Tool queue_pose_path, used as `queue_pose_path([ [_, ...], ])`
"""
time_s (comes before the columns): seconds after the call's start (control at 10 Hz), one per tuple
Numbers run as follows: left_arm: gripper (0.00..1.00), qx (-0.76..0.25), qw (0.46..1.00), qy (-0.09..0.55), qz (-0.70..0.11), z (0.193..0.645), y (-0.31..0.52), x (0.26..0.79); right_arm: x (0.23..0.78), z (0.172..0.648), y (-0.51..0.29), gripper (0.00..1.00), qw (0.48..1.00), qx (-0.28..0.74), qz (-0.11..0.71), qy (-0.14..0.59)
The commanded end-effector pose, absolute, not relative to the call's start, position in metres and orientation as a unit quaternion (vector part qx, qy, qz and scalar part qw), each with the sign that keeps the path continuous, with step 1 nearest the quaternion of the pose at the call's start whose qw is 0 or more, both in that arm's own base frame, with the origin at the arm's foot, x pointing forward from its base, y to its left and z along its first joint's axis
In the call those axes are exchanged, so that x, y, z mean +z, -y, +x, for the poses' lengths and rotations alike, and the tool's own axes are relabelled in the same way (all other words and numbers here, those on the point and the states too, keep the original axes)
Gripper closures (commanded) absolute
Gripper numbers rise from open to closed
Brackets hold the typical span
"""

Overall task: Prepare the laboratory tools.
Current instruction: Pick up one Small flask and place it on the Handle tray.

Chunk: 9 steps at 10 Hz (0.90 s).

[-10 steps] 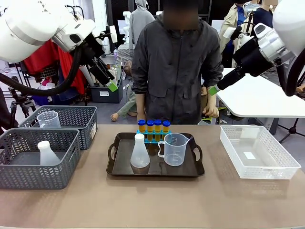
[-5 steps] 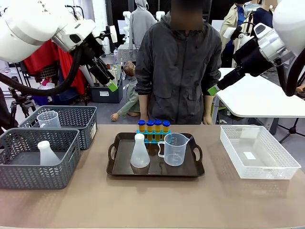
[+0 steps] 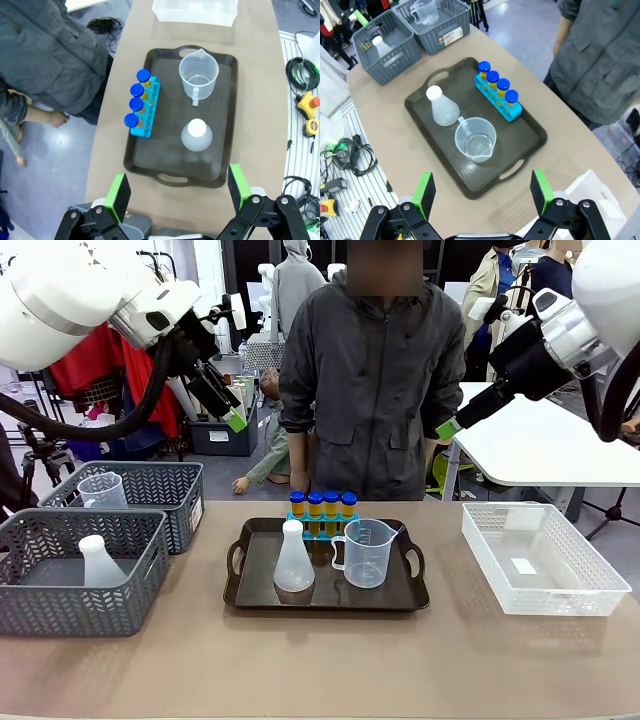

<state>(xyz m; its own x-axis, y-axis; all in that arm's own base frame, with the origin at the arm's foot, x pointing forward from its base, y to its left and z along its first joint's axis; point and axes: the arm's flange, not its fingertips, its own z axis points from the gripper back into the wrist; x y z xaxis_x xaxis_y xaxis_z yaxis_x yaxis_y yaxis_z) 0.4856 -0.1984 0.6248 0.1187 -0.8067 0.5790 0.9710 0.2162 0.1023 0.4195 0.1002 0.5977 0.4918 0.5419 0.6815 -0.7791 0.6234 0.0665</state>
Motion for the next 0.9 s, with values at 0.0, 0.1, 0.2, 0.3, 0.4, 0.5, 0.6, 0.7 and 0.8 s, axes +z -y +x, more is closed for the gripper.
queue_pose_path([
  [0.0, 0.0, -0.606, 0.731, 0.272, -0.155, 0.4865, 0.196, 0.6254, 0.5978, 0.4202, -0.099, 0.0, 0.84, 0.395, 0.187, 0.32],
  [0.1, 0.0, -0.606, 0.731, 0.272, -0.155, 0.4865, 0.196, 0.6254, 0.5978, 0.4202, -0.099, 0.0, 0.84, 0.395, 0.187, 0.32],
  [0.2, 0.0, -0.606, 0.731, 0.272, -0.155, 0.4865, 0.196, 0.6254, 0.5978, 0.4202, -0.099, 0.0, 0.84, 0.395, 0.187, 0.32],
  [0.3, 0.0, -0.606, 0.731, 0.272, -0.155, 0.4865, 0.196, 0.6254, 0.5978, 0.4202, -0.099, 0.0, 0.84, 0.395, 0.187, 0.32],
  [0.4, 0.0, -0.606, 0.731, 0.272, -0.155, 0.4865, 0.196, 0.6254, 0.5978, 0.4202, -0.099, 0.0, 0.84, 0.395, 0.187, 0.32],
  [0.5, 0.0, -0.606, 0.731, 0.272, -0.155, 0.4865, 0.196, 0.6254, 0.5978, 0.4202, -0.099, 0.0, 0.84, 0.395, 0.187, 0.32],
  [0.6, 0.0, -0.606, 0.731, 0.272, -0.155, 0.4865, 0.196, 0.6254, 0.5978, 0.4202, -0.099, 0.0, 0.84, 0.395, 0.187, 0.32],
  [0.7, 0.0, -0.606, 0.731, 0.272, -0.155, 0.4865, 0.196, 0.6254, 0.5978, 0.4202, -0.099, 0.0, 0.84, 0.395, 0.187, 0.32],
  [0.8, 0.0, -0.606, 0.731, 0.272, -0.155, 0.4865, 0.196, 0.6254, 0.5978, 0.4202, -0.099, 0.0, 0.84, 0.395, 0.187, 0.32],
])
